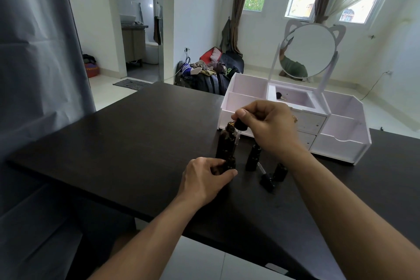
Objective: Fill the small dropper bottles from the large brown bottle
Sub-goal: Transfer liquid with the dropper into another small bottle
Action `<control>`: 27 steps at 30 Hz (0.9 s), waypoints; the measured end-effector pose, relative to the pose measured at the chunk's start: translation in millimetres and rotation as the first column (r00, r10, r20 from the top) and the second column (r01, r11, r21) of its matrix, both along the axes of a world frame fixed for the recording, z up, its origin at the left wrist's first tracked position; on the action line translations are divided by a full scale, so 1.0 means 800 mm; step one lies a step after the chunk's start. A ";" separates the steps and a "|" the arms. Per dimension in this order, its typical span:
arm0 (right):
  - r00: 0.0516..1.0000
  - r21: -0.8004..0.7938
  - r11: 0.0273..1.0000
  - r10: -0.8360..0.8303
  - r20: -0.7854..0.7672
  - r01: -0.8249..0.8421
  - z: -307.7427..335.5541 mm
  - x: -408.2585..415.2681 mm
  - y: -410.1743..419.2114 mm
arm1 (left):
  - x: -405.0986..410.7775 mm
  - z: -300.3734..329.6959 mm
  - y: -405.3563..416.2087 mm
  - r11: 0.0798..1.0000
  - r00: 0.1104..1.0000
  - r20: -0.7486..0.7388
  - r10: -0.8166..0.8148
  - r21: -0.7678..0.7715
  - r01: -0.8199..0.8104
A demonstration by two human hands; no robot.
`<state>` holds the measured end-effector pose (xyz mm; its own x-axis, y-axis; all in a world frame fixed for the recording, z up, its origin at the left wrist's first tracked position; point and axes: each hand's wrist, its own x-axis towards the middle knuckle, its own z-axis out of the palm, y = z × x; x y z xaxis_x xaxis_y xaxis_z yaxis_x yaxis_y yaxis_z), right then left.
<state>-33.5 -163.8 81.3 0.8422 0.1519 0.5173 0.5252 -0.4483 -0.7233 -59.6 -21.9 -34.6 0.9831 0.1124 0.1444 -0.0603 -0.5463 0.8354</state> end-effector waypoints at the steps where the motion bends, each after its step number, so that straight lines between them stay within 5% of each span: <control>1: 1.000 0.003 1.000 0.003 0.001 -0.003 0.001 -0.001 0.000 | -0.001 0.000 0.000 1.000 1.000 -0.003 -0.006 0.001 0.006; 13: 0.999 0.028 0.998 0.055 0.002 -0.055 0.013 0.000 -0.003 | -0.002 0.002 0.000 1.000 1.000 0.012 -0.009 -0.016 0.009; 22: 0.986 0.202 0.978 -0.084 0.144 0.054 0.058 0.014 0.001 | -0.003 0.002 0.000 0.999 0.999 0.038 -0.034 -0.013 0.035; 27: 0.982 0.156 0.983 -0.115 0.150 0.092 0.058 0.026 0.010 | -0.004 0.006 0.000 1.000 1.000 0.019 -0.013 -0.011 0.013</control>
<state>-12.5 -155.8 127.8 0.7551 -0.0201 0.6553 0.5945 -0.4004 -0.6973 -62.8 -21.8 -30.0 0.9816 0.1015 0.1619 -0.0832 -0.5360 0.8401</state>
